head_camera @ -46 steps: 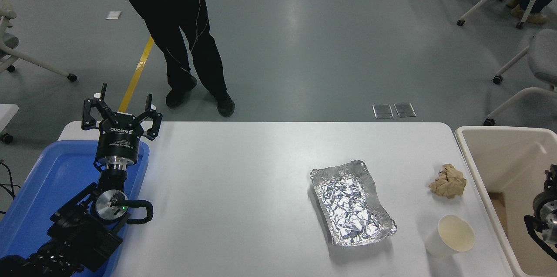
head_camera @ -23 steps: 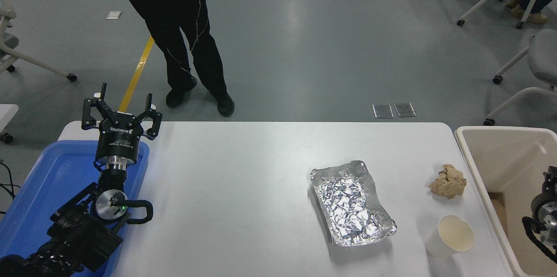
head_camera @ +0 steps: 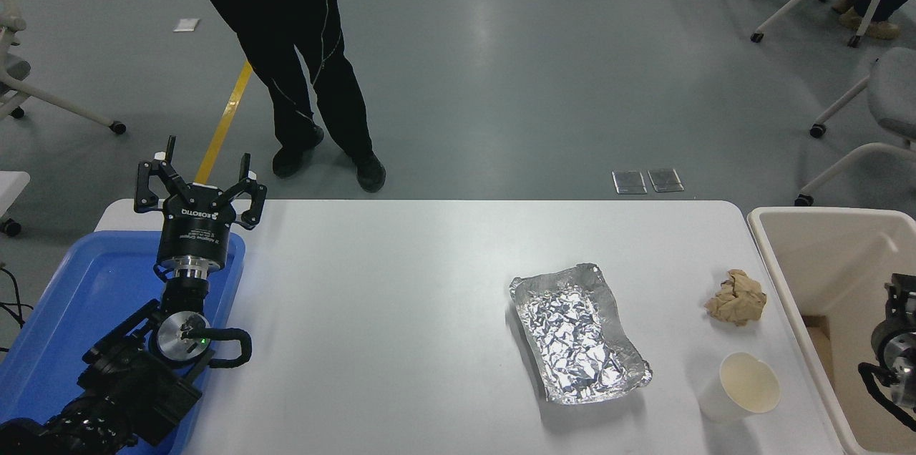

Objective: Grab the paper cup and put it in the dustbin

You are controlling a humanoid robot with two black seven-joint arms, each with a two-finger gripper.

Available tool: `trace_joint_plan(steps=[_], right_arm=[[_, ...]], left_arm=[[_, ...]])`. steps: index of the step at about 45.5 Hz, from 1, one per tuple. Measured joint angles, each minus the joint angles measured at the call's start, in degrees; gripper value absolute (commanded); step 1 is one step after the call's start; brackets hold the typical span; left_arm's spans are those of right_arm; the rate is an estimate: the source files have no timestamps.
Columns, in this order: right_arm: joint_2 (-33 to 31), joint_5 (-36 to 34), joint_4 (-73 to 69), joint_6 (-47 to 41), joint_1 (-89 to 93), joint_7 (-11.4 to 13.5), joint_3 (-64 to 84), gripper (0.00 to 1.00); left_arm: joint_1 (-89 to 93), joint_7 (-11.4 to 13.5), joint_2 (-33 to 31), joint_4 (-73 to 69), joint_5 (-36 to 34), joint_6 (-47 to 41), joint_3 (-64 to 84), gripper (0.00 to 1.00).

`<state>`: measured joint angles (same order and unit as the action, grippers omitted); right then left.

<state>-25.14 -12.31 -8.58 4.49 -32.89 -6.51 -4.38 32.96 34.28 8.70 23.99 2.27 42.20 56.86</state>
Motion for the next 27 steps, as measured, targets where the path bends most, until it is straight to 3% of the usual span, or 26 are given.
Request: trace_joint_plan(steps=[13, 27], right_arm=[[-1.31, 0.36, -2.16, -0.28, -2.46, 0.04, 3.05, 1.0], [-11.59, 8.32, -18.79, -1.32, -17.42, 0.06, 20.91, 1.0]], left_arm=[[-0.07, 0.0, 0.0, -0.04, 0.01, -0.04, 0.01, 0.99], [-0.09, 0.0, -0.01, 0.01, 0.02, -0.04, 0.01, 0.99]])
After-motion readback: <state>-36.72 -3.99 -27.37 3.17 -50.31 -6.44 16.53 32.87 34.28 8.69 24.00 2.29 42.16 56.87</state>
